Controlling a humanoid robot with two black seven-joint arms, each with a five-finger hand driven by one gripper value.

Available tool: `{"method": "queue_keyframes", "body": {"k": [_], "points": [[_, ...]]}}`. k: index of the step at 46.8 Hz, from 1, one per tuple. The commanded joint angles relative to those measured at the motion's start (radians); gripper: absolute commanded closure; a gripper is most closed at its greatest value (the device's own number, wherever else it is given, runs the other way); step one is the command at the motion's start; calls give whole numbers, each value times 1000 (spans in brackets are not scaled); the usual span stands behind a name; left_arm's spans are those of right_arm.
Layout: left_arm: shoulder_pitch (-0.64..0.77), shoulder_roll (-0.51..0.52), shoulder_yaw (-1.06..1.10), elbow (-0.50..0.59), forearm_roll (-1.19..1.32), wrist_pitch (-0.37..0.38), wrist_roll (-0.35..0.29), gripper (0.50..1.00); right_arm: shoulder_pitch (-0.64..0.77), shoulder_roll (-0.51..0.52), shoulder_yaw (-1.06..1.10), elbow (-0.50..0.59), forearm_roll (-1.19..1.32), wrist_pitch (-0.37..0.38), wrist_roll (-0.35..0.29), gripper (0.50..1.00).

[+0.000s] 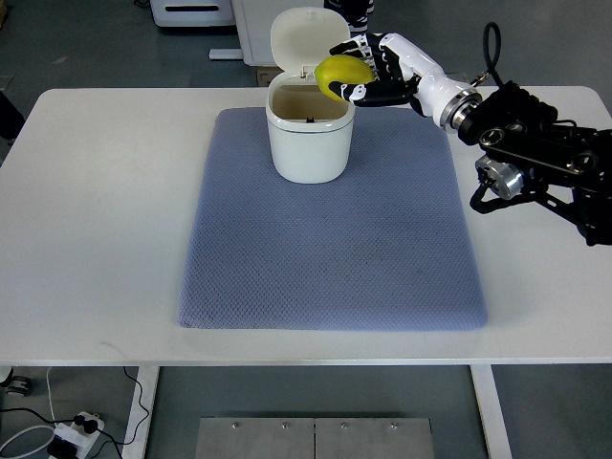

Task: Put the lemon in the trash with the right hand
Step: 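Lift the lemon with the right hand and carry it over the bin, then open the right hand to drop the lemon into the bin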

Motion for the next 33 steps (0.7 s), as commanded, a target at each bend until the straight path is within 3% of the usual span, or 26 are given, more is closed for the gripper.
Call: {"method": "queue_keyframes", "body": {"k": [1,14,33], "points": [[0,0,0,0,0,0,-1,500,6,43,3,-57,3,16,-21,1000],[0,0,0,0,0,0,-1,500,17,182,0,-250,46,85,-51,1000],[0,0,0,0,0,0,-1,500,11,192,6,-269,46,79,-61,1000]]}}
